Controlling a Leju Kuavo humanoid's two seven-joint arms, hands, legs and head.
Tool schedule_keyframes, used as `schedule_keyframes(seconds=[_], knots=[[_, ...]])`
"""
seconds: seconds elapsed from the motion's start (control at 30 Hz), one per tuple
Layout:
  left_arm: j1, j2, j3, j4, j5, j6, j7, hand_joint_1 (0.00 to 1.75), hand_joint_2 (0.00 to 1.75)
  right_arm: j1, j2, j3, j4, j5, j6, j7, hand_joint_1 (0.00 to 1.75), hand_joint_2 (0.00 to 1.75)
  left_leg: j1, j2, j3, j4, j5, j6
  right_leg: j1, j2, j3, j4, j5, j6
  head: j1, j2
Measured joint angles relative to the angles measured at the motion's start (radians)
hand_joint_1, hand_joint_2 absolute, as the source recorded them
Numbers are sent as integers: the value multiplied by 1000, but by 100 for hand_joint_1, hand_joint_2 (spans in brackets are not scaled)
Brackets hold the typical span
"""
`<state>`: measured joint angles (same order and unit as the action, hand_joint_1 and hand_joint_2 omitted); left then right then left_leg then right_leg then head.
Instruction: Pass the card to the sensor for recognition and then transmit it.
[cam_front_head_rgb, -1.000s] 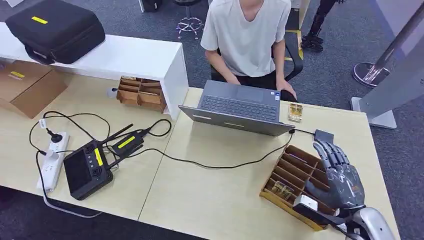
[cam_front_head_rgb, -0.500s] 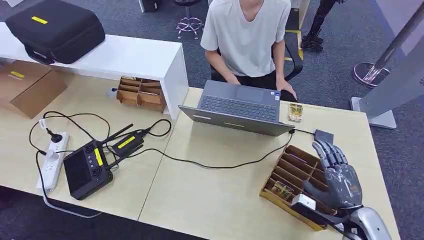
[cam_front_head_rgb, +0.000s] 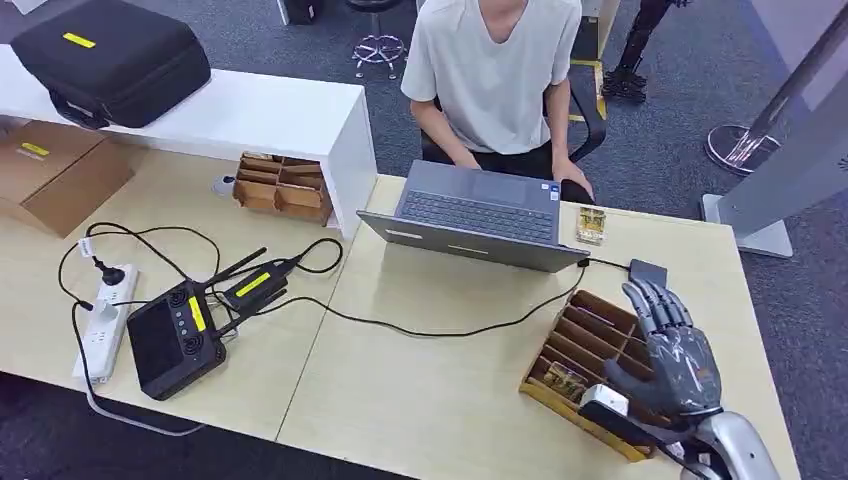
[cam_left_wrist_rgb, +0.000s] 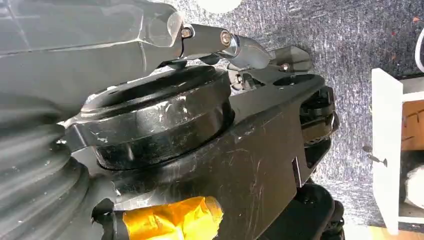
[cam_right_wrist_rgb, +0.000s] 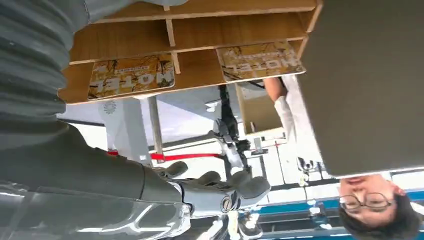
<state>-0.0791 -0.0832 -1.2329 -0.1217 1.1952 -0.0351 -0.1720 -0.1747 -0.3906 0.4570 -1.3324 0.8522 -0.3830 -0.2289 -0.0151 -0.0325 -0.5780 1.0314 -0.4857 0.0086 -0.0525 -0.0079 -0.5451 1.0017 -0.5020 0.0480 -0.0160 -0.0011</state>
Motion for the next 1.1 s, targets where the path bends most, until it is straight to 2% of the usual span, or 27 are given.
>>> schedule_keyframes(seconds=[0.13,0.33,0.97,1.1], knots=[[-1,0,0,0,-4,0,3,0,175,-31,7,-8,59,3,-38,5,0,175,0,0,0,0,0,0,0,0,0,0,0,0,0,0],[-1,0,0,0,-4,0,4,0,175,-45,14,-28,97,-6,-50,1,0,175,0,0,0,0,0,0,0,0,0,0,0,0,0,0],[-1,0,0,0,-8,0,6,0,175,-53,31,-51,130,-2,-54,-3,0,175,0,0,3,0,0,0,0,0,3,0,0,0,0,0],[-1,0,0,0,-7,0,6,0,175,-50,33,-55,131,-2,-85,-22,0,175,0,0,3,0,0,0,0,0,4,0,0,0,0,0]])
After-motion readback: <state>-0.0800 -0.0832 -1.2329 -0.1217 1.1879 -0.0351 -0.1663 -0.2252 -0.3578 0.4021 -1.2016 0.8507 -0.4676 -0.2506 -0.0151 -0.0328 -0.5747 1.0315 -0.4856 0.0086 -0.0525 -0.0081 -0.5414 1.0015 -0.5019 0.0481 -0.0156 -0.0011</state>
